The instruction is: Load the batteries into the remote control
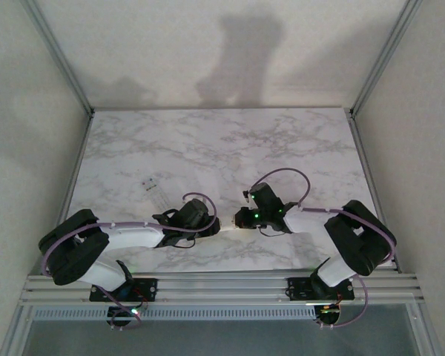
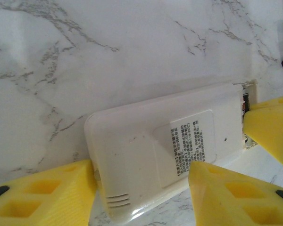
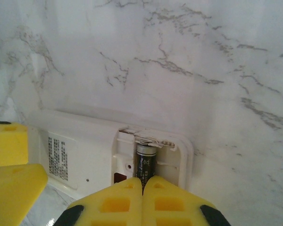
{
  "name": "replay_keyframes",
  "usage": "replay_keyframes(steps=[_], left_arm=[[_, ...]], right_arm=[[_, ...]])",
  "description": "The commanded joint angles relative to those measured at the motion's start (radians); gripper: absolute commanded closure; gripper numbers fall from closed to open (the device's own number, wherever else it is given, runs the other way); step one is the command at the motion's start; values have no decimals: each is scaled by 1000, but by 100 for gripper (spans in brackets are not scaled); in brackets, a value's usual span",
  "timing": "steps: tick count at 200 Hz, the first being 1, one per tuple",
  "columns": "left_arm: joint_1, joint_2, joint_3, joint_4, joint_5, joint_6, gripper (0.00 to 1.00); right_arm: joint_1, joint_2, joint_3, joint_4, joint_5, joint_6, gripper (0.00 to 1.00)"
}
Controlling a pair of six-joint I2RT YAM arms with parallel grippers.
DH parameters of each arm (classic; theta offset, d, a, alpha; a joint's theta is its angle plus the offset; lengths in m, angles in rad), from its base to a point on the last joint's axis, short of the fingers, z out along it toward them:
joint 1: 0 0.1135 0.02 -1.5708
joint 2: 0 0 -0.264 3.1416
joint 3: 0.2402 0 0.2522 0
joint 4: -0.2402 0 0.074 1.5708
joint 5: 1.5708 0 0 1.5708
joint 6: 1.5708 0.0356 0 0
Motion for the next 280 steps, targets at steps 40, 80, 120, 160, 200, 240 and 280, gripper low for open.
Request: replay_keyframes(steps=[40, 80, 120, 160, 200, 240, 280], left_arm=[[-15, 13, 18, 15, -19, 8, 46], [-17, 10, 15, 14, -23, 8, 46], [-21, 17, 21, 16, -21, 12, 46], [-19, 25, 21, 19, -21, 14, 46], [-21, 29, 28, 21, -18, 15, 46], [-21, 31, 36, 17, -18, 17, 46], [-22, 31, 41, 14, -18, 21, 46]], right_arm=[[55, 52, -35, 52, 37, 83, 84], [53, -39, -1, -37, 87, 84, 80], [51, -79, 14, -125, 146, 51, 78], [40, -114, 28, -161, 133, 35, 74], [37, -162, 58, -216, 142, 28, 73], [31, -202, 56, -246, 146, 33, 73], [29, -159, 77, -306, 158, 43, 76]])
